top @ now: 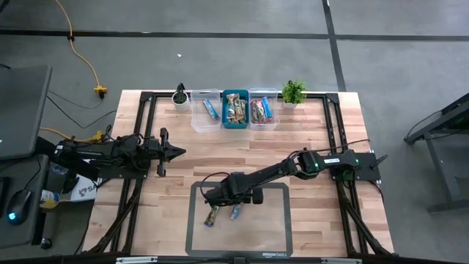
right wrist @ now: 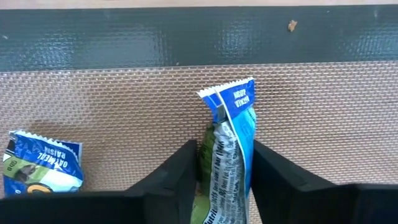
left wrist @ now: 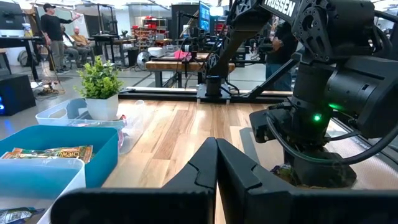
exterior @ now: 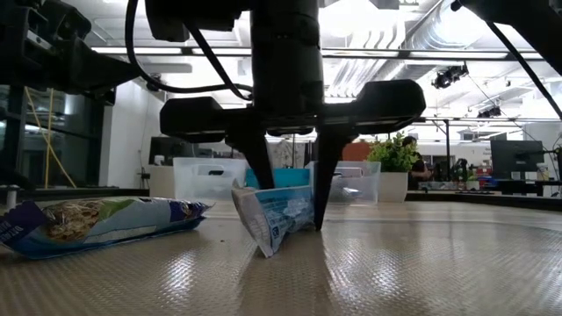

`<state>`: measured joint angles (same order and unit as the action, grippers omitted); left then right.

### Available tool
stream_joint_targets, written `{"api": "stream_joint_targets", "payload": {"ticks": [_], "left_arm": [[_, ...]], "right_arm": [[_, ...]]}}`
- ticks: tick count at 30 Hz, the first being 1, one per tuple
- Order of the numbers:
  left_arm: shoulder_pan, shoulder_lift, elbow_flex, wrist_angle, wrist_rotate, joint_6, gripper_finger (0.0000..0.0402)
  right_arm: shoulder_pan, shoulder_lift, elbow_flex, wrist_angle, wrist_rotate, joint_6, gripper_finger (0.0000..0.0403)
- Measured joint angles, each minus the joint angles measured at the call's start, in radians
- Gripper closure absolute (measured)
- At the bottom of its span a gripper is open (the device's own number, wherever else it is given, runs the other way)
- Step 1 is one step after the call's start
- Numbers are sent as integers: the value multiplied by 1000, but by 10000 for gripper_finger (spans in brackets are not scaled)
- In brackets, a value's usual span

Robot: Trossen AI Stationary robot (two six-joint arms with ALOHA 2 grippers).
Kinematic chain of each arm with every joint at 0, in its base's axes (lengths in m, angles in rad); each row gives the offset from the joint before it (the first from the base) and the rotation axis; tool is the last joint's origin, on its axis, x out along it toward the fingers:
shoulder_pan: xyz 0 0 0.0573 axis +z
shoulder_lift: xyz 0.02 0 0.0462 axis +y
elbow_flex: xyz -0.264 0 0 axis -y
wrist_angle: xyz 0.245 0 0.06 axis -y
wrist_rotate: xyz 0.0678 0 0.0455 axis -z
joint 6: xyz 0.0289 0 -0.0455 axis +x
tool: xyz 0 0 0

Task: Pick and place Granola Bars by type
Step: Put the blue granola bar into the left transparent bin

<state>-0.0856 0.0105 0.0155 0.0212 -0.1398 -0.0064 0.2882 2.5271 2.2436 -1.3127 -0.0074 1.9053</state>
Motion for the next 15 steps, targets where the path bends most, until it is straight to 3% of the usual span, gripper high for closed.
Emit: {"api": "stream_joint_targets", "payload": {"ticks": [15], "left_arm": [[0,0,0,0,0,0,401]], "right_arm": [[0,0,0,2,-1,-2,349]]}}
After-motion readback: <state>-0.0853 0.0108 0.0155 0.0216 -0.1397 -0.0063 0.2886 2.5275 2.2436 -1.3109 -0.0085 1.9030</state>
